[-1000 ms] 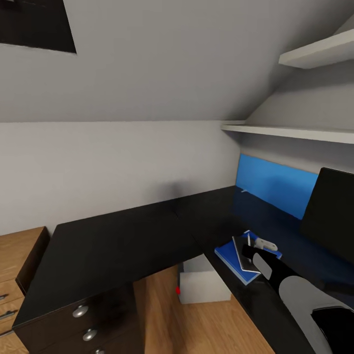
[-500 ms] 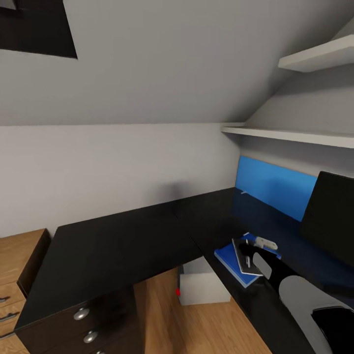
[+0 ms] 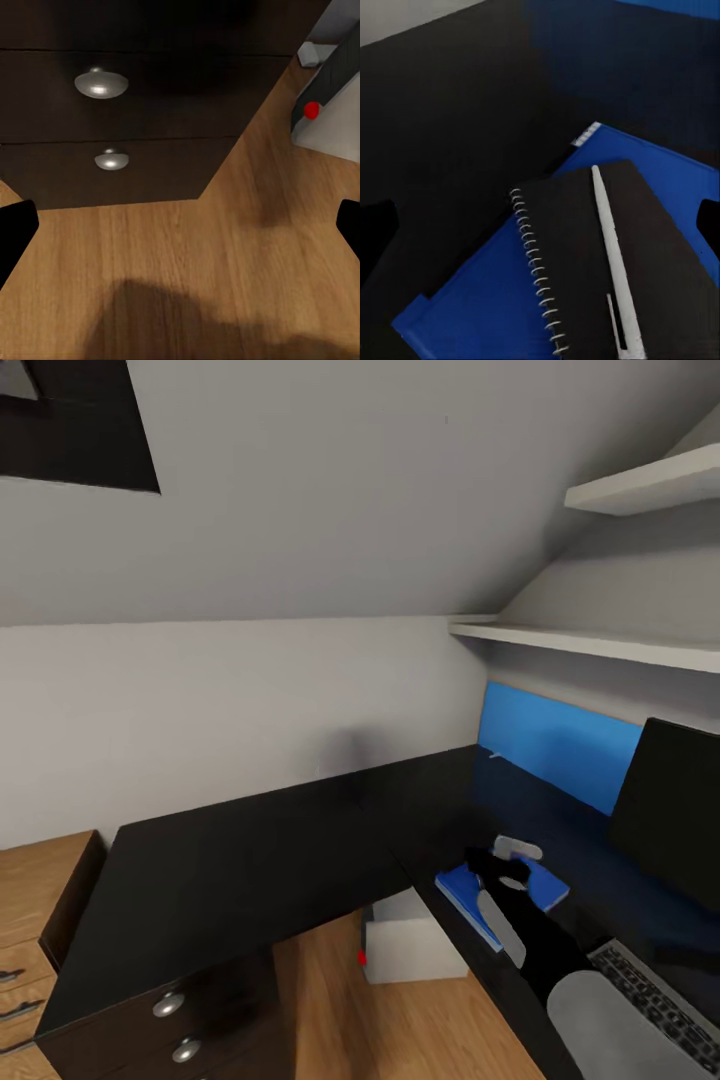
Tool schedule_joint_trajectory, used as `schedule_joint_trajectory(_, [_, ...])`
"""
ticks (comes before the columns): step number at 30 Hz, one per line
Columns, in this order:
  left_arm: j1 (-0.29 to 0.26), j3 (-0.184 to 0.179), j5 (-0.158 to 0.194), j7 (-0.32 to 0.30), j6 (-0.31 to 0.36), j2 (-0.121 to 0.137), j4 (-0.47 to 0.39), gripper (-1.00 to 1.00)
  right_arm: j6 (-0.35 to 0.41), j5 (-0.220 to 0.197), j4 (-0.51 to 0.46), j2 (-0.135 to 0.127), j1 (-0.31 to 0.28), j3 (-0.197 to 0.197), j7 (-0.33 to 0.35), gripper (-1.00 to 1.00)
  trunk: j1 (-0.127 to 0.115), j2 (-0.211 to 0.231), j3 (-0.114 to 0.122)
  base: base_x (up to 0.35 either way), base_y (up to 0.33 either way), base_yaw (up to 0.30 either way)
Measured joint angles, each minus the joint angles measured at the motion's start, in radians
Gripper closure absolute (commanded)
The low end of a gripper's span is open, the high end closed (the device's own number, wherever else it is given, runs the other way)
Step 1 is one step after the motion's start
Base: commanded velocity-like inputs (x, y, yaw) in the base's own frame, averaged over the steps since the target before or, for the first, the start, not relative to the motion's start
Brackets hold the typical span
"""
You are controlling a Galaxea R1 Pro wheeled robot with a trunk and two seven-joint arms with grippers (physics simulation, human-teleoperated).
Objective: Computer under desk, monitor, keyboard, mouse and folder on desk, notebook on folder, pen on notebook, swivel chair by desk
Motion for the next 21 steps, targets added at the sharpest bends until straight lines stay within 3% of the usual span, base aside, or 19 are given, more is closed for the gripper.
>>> schedule_joint_trajectory(2, [0.000,0.000,0.000,0.000,0.000,0.000,0.000,-1.00,0.000,0.016,-0.052,0.031,0.034,0.046,-0.044,-1.00,-0.008,0.014,0.006,0.000,0.000,0.000])
schedule_joint_trajectory(7, [-0.001,0.000,0.000,0.000,0.000,0.000,0.001,-1.00,0.000,0.025,-0.083,0.095,0.057,0.162,-0.092,-1.00,-0.027,0.049,0.022,0.000,0.000,0.000])
schedule_joint_trajectory(13, [0.000,0.000,0.000,0.001,0.000,0.000,0.001,-1.00,-0.004,0.023,-0.090,0.119,0.063,0.187,-0.107,-1.00,-0.050,0.091,0.041,-0.017,0.000,0.000])
schedule_joint_trajectory(20, [0.000,0.003,0.002,0.006,0.000,0.003,0.002,-1.00,-0.007,0.025,-0.090,0.140,0.065,0.189,-0.114,-1.00,-0.076,0.140,0.063,-0.276,0.000,0.094])
schedule_joint_trajectory(21, [0.000,0.003,0.003,0.052,0.001,0.003,0.043,-1.00,-0.008,0.026,-0.090,0.148,0.065,0.208,-0.132,-1.00,-0.080,0.147,0.067,-0.337,0.000,0.272])
